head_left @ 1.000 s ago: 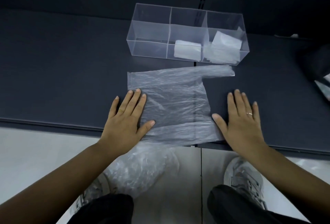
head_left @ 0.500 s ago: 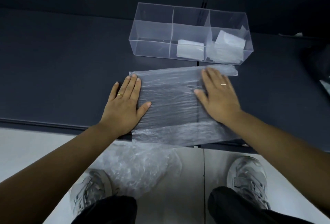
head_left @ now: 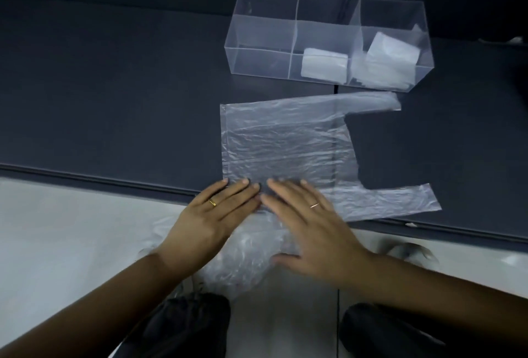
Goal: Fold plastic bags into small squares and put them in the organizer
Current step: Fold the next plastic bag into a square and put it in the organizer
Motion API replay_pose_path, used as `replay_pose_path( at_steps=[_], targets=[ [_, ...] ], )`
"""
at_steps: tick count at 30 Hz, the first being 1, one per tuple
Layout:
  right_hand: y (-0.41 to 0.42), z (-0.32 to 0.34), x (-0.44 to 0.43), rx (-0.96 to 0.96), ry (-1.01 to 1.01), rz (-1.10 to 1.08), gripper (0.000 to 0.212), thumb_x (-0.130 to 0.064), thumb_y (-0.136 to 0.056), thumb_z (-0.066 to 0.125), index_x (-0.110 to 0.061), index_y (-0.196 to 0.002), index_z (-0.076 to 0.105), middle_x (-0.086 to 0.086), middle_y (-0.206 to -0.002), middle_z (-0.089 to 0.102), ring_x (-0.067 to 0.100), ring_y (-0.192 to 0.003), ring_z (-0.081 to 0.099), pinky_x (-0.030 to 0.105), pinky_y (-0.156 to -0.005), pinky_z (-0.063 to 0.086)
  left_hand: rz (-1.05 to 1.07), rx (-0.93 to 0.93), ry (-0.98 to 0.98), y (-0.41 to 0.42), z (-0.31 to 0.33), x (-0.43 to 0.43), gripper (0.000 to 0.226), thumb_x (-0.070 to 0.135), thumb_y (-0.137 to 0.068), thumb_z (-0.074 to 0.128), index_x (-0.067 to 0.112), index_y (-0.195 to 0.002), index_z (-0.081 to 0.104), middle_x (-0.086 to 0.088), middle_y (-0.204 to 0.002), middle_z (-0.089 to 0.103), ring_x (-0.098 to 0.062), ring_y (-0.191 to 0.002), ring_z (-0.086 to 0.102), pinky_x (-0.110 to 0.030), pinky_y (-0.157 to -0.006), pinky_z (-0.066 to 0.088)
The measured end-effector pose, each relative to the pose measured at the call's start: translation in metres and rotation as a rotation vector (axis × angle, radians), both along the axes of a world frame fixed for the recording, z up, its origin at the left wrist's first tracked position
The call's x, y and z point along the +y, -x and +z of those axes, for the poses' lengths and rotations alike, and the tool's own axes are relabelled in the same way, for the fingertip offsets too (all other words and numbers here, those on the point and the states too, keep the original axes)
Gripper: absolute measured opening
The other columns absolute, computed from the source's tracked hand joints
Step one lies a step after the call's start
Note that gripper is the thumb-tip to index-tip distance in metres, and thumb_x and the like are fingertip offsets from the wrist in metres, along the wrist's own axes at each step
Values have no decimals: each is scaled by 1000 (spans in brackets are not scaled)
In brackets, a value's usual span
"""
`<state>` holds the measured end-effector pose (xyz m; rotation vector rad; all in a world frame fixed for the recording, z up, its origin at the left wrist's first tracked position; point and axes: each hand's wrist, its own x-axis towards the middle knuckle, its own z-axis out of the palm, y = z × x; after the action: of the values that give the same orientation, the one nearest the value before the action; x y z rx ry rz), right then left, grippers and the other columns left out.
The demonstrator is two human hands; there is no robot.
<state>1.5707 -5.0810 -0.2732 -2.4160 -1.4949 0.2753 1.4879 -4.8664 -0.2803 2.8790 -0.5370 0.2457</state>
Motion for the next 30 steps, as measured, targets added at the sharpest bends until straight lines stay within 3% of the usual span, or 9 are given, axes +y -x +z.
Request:
replay_pose_path(
  at_steps=[4,7,11,14,18,21,25,28,30],
  targets=[
    [-1,-2,9,-66,-116,-123,48,-29,-72,72,-12,-117,65,7,-127,61,26,-118,56,41,-102,37,-6,-43,134,1,14,-9,31,17,-92,51,11,-117,68,-3,-128,62,-20,-122,56,-40,-104,41],
    [-17,7,-8,-86,-263,-232,21,-25,-82,57,-15,-91,73,2,-107,68,24,-99,61,36,-87,39,77,63,290,0,30,-4,32,30,-93,50,15,-110,72,5,-119,66,-14,-120,57,-30,-104,41],
    [-39,22,-56,-28,-256,-402,12,-23,-82,67,-15,-81,76,-5,-92,71,19,-90,65,35,-85,41,378,283,641,-1,54,10,19,39,-91,60,30,-96,75,21,-103,70,6,-99,63,-3,-87,40],
    [-51,38,-98,161,-230,-456,7,-26,-85,70,-24,-80,73,-16,-87,70,5,-87,62,31,-84,45,433,499,756,-3,64,27,17,41,-79,62,37,-83,78,20,-83,73,8,-81,66,-2,-72,43],
    [-71,62,-131,519,-344,-624,13,-34,-74,64,-39,-80,75,-20,-84,72,-7,-81,65,3,-78,44,467,711,941,-9,72,48,25,45,-79,61,27,-86,78,1,-85,75,-12,-83,71,-16,-70,53],
    [-94,67,-127,625,-472,-699,15,-31,-71,67,-40,-78,76,-19,-78,73,-10,-74,64,2,-72,44,547,650,1046,-22,79,53,27,47,-73,65,31,-91,77,5,-91,76,-6,-88,70,-19,-75,49],
    [-136,51,-99,654,-559,-807,15,-34,-75,73,-19,-73,74,-11,-68,67,-4,-64,56,9,-65,45,756,520,1156,-50,69,57,25,44,-68,72,28,-88,78,4,-89,76,-9,-84,71,-23,-77,51],
    [-164,30,-77,587,-457,-870,20,-30,-83,72,-12,-75,72,-2,-74,67,-2,-64,55,15,-66,43,910,396,1066,-68,48,62,11,33,-78,74,24,-75,78,9,-76,75,-2,-68,68,-20,-69,49],
    [-174,19,-67,536,-371,-879,19,-30,-87,69,-14,-76,72,0,-76,68,2,-66,55,20,-69,44,957,338,932,-76,33,67,23,35,-82,73,18,-66,74,11,-62,70,3,-54,59,-19,-64,44]
  ],
)
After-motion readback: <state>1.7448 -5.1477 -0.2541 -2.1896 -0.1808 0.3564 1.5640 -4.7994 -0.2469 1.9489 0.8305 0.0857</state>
